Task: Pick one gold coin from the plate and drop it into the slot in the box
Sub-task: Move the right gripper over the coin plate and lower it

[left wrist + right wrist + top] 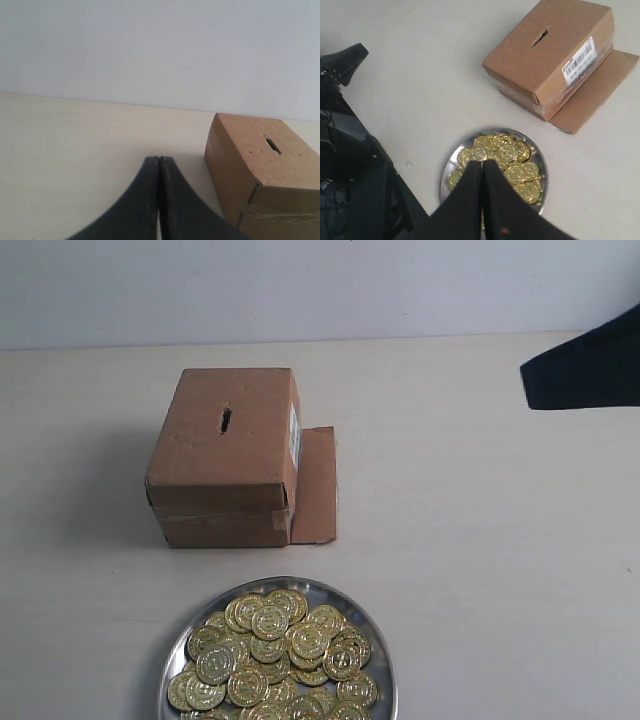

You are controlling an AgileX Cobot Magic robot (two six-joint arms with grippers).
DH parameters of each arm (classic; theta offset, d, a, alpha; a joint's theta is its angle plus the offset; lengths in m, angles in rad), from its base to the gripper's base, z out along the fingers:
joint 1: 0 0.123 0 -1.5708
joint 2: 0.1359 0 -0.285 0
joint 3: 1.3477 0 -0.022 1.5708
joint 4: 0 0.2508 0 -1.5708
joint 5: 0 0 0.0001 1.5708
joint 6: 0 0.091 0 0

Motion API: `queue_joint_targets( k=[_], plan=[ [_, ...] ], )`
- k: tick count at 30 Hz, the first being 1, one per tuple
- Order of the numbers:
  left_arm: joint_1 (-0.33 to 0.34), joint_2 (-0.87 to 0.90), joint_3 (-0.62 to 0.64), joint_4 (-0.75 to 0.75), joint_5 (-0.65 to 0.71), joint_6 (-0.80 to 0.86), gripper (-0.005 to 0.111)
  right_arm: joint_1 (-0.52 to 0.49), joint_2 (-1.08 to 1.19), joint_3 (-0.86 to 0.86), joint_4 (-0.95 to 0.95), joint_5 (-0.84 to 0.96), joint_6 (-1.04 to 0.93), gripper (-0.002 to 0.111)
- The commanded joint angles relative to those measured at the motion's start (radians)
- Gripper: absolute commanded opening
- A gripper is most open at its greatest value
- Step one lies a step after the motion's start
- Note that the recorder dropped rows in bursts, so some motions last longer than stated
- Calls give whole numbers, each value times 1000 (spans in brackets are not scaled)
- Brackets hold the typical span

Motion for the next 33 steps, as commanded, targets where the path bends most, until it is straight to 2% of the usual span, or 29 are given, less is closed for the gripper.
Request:
queue_joint_targets(
  k=[1, 5, 9, 17, 24, 29, 33],
  plan=[
    [-6, -6, 3, 7, -11, -2, 0, 53, 102, -20, 10, -66, -249, 0],
    [-6, -6, 3, 7, -11, -2, 0, 131, 165, -20, 3, -168, -436, 0],
    [-6, -6, 3, 7, -11, -2, 0, 208, 217, -20, -58, -241, -417, 0],
    [-6, -6, 3, 7, -11, -2, 0, 373, 359, -20, -338, -268, -163, 0],
    [-6, -6, 3, 7, -11, -2, 0, 427, 428, -23, -431, -217, 136, 0],
    [-6, -6, 3, 7, -11, -2, 0, 427, 486, -23, -429, -136, 146, 0],
    [-6, -6, 3, 7, -11, -2, 0, 498, 533, -23, -427, -172, 102, 0]
  ],
)
